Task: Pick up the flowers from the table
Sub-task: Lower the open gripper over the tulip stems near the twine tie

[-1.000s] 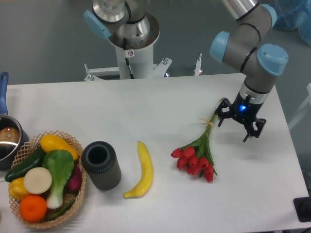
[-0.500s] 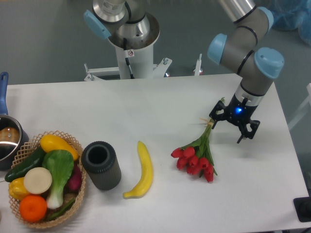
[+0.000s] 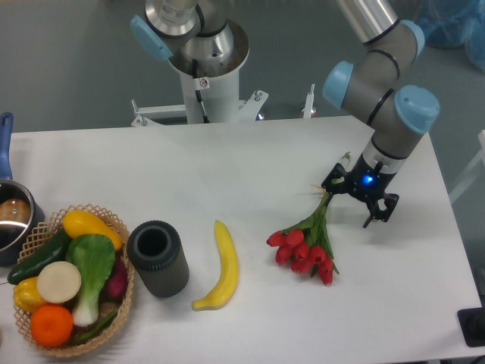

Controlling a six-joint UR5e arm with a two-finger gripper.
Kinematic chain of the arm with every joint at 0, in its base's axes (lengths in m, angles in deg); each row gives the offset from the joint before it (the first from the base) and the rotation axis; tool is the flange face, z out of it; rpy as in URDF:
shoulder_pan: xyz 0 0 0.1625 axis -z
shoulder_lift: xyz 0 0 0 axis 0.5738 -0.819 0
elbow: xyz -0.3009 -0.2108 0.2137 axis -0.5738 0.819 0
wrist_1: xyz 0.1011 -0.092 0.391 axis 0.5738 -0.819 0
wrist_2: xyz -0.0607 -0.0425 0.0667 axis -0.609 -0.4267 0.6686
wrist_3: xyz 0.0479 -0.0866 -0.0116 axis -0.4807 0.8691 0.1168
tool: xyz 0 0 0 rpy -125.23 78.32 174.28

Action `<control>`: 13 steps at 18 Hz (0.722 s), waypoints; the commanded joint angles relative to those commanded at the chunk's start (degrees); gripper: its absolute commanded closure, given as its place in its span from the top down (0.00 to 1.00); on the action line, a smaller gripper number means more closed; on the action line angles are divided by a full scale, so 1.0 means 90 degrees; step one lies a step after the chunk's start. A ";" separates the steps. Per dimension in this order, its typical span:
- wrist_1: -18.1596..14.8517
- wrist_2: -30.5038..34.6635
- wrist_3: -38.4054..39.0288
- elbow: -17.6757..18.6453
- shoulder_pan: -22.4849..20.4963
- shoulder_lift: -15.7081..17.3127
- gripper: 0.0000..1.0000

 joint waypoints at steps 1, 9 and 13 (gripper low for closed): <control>0.0000 0.0010 0.0059 0.0000 0.0029 -0.0020 1.00; -0.0322 -0.0058 0.0069 0.0117 0.0069 -0.0010 1.00; -0.0479 -0.0234 0.0069 0.0117 0.0117 0.0019 1.00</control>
